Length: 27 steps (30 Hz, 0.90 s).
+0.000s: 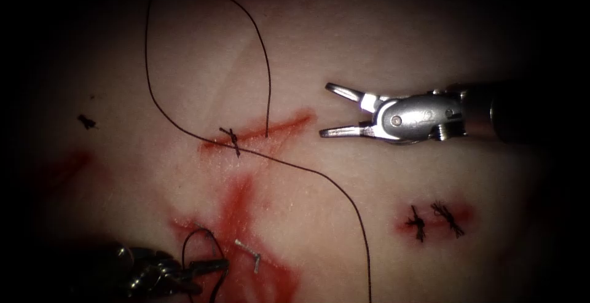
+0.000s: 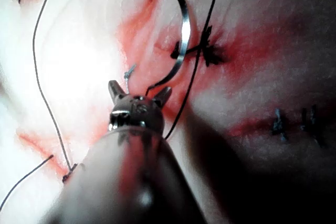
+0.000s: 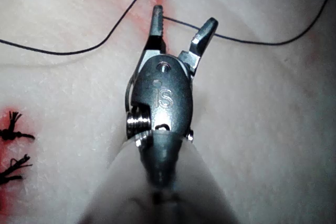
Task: Wound Closure
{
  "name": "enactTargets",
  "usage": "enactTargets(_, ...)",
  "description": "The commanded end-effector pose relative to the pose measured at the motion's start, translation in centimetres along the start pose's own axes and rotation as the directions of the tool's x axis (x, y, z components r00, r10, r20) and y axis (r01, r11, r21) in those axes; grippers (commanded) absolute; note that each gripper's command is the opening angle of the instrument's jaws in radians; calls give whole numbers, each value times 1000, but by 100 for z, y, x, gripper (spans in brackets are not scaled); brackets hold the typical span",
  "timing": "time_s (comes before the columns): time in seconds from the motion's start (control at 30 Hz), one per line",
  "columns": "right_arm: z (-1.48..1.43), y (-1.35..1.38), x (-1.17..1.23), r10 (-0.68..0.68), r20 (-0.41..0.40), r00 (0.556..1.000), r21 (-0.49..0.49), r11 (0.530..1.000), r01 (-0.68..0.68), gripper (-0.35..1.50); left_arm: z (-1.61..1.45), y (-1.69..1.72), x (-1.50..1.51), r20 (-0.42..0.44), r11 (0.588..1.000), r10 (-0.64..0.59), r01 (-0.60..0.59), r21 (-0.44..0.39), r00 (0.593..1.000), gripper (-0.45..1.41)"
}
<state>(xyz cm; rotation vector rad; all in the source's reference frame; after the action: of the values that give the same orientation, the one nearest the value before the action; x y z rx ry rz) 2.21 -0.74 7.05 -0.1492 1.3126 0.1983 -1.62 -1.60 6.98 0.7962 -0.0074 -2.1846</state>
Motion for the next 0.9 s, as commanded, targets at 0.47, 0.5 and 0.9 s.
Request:
enactTargets(0.47,12,-10,-1,1,-13,1000,12,1000,-1,141,34,9,7,47,997,47,-44,-59,998,64)
enactTargets(0.5,12,-10,-1,1,-13,1000,12,1000,-1,141,36,10,7,53,997,48,-45,-62,997,68)
enactTargets(0.9,13,-10,-3,-1,-13,1000,11,1000,1,141,43,9,13,38,996,63,-60,-67,997,14)
